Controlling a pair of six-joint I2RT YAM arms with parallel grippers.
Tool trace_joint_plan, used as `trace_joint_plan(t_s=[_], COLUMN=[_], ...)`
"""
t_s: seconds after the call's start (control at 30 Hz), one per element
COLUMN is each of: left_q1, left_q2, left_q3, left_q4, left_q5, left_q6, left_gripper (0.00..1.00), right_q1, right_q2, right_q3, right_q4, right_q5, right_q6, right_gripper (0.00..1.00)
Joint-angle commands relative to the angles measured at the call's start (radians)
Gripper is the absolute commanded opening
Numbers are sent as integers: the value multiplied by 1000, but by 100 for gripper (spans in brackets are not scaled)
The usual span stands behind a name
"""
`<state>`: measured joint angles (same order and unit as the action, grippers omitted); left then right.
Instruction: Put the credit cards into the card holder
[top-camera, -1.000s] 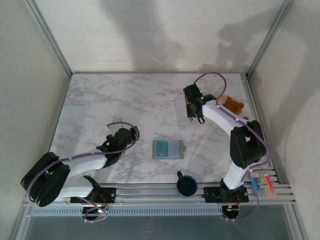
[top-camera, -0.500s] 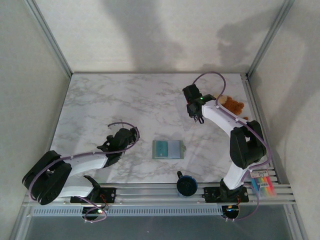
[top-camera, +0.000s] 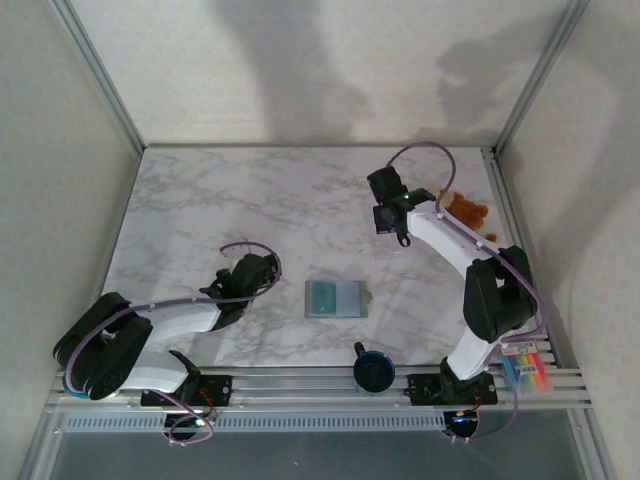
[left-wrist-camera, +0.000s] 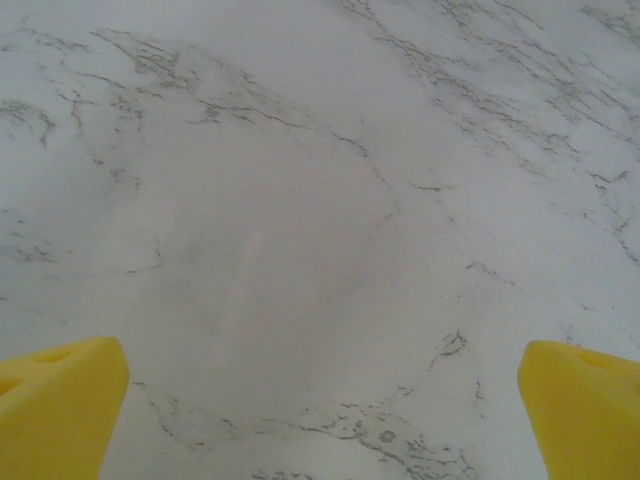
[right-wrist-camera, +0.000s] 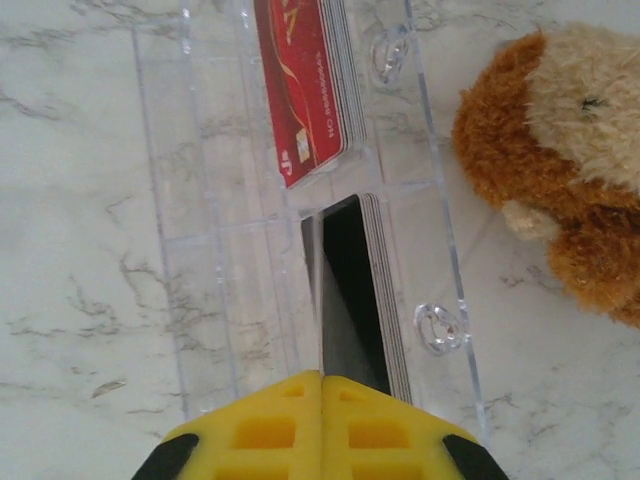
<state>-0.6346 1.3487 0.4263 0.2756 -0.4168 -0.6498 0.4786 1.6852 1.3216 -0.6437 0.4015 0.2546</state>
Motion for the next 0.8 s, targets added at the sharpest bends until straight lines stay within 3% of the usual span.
trace_joint_plan(t_s=[0.0,0.3,0.5,0.53,0.6,0.77], left_q1=[-10,-10,-10,-11,-15,-59], left_q2=[-23,-15,-47,-45,-39,-132], left_q3=[4,29,142,184,258,353], left_q4=[-23,-50,-202,-262,-363,-487], left_q5=[-24,-24,14,25,47,23], left_q6=[0,18,86,91,99,63], left_gripper=[100,99,85,87,99,100], right_q1=[5,5,7,7,7,7], right_q2=[-81,-285,-509,-556,-642,-823], right_q3=[-7,-30,-195,-226,-290,-448], right_q4=[-2,-1,46,55,75,188], right_q5=[-88,-230,-379,-400,-415,-546], right_q6=[38,65,70,69,79,126], right_gripper=[1,0,0,0,0,0])
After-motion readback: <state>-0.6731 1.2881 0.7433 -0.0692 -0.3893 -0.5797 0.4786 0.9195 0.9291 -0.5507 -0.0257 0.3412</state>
